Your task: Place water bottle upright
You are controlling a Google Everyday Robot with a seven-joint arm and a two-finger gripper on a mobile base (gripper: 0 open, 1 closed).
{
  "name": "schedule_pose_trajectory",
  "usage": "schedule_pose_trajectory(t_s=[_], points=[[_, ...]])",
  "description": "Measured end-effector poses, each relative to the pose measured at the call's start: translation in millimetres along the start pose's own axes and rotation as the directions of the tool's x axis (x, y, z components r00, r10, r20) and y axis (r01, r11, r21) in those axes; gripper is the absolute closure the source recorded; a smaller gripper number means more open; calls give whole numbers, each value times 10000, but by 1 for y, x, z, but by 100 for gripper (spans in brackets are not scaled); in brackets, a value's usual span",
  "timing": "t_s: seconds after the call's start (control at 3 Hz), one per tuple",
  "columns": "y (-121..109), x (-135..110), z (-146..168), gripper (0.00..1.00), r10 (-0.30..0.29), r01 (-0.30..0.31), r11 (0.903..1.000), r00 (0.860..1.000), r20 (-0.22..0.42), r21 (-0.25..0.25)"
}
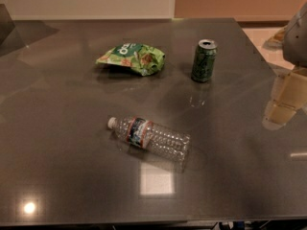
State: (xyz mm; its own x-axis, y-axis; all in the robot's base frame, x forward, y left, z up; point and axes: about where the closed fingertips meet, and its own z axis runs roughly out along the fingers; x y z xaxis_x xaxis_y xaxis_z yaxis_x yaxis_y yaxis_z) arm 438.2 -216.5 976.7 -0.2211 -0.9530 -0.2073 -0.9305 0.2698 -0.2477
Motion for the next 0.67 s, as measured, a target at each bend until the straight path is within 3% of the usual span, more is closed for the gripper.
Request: schedule_pose_trajectory(t_s=[0.67], points=[[4, -15, 5, 0, -238, 237, 9994, 9997, -74, -239]])
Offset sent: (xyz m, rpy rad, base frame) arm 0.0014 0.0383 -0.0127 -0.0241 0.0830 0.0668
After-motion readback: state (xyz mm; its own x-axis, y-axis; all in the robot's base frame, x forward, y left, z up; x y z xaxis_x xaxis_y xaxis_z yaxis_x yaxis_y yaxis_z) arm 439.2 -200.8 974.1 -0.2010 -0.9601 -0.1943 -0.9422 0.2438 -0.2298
